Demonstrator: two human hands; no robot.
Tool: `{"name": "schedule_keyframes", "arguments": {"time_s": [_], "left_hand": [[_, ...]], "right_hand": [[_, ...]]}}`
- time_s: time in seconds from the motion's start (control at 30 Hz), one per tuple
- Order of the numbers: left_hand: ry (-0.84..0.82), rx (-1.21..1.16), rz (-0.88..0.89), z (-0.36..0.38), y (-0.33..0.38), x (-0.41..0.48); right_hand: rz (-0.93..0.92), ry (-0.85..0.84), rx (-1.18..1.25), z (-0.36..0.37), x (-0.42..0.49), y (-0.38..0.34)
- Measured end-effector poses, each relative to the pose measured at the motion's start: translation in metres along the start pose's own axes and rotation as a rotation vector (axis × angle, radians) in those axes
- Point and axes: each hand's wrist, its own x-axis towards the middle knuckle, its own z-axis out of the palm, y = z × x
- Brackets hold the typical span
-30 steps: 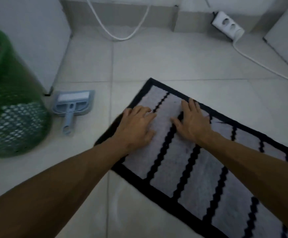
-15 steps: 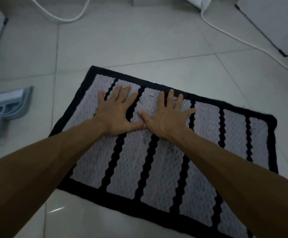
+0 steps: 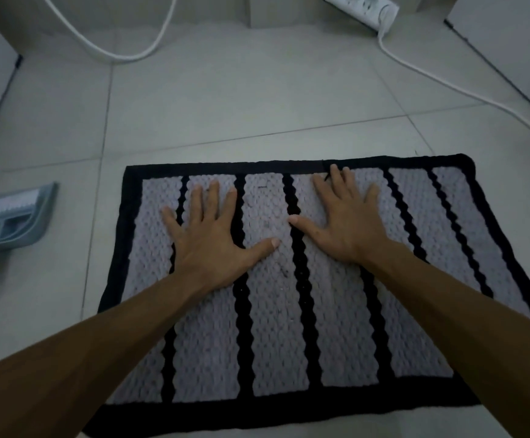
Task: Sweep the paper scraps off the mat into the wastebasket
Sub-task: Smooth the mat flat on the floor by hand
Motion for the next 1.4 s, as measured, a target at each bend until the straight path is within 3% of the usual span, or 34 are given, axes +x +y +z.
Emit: {"name": "schedule_keyframes", "arguments": {"time_s": [0.4,1.13,1.2,1.3,1.4], "left_hand": [[0.072,-0.045,-0.147,-0.002,0.006,0.016],[0.059,-0.078,-0.109,-0.02,0.002,0.084],[0.029,-0.039,-0.1,-0.017,0.005,0.091],[0.029,-0.007,-0.089,-0.011,0.0,0.092],[0.048,0.002,-0.062,-0.01,-0.004,0.091]], "right_hand": [[-0.18,-0.027,-0.035,-0.011,0.061,0.002],[-0.131,0.016,-0.047,-0.009,0.087,-0.001],[-0.085,0.064,0.046,-0.009,0.085,0.001],[0.153,0.212,0.247,-0.008,0.089,0.007],[0.295,0.223,0.222,-0.007,0.097,0.012]]}}
